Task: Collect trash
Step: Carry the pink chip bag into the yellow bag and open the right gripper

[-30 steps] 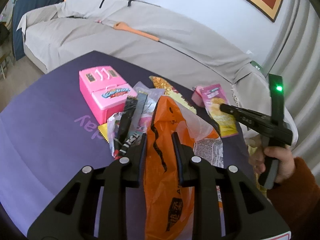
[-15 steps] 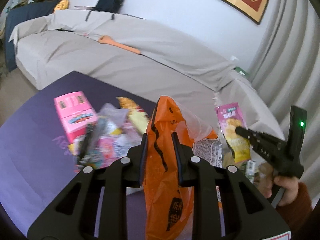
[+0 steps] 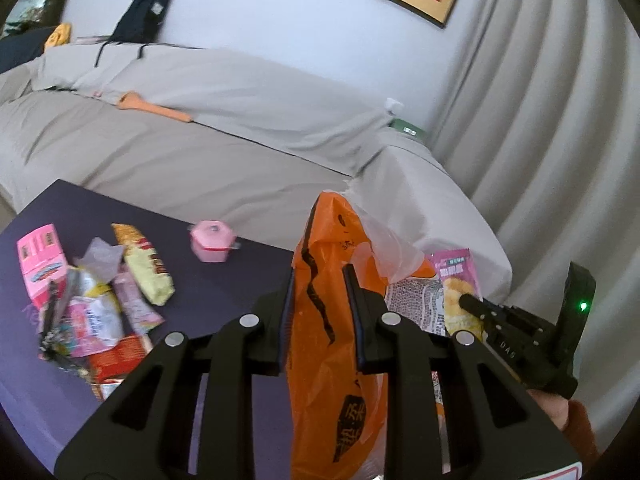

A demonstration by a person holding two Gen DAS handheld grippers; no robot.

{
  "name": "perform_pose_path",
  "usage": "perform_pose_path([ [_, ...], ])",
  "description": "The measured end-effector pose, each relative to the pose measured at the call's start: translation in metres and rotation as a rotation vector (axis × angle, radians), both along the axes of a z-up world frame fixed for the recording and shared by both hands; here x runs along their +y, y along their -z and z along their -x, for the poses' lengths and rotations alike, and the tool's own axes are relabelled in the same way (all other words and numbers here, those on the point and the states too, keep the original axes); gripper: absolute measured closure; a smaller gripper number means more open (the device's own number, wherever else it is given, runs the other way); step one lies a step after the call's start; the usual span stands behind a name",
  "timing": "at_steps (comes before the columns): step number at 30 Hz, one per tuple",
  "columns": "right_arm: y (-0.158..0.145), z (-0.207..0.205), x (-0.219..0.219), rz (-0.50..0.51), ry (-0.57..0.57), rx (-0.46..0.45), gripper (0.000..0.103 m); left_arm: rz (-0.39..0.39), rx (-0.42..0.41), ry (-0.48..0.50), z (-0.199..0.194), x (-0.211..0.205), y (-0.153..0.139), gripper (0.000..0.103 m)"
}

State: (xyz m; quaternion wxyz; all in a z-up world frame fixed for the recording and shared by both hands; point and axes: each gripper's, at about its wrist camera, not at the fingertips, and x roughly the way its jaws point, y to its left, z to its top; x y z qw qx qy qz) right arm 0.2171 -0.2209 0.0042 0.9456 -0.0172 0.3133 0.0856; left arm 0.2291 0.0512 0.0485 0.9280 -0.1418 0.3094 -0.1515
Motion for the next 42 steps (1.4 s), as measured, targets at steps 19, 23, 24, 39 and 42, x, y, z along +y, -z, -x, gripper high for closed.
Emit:
perform_pose_path([
  [19,0.128,-0.013,-0.019,-0.043,-0.02,0.237,0.094,-0.045,0.025,0.051,-0.026,-0.055,0.021,0.081],
  [23,0.158,-0.019,-0.011,-0.005,-0.013,0.314,0.094,-0.051,0.042,0.052,-0.027,-0.053,0.032,0.081],
  [24,0.16,-0.022,-0.013,-0.016,-0.005,0.334,0.094,-0.05,0.045,0.051,-0.027,-0.052,0.033,0.081],
  [39,0.143,0.005,-0.027,-0.063,-0.001,0.326,0.054,-0.047,0.078,0.082,-0.024,-0.066,0.047,0.081],
  [42,0.12,0.022,-0.037,-0.081,0.006,0.25,0.054,-0.05,0.084,0.098,-0.024,-0.074,0.049,0.081],
])
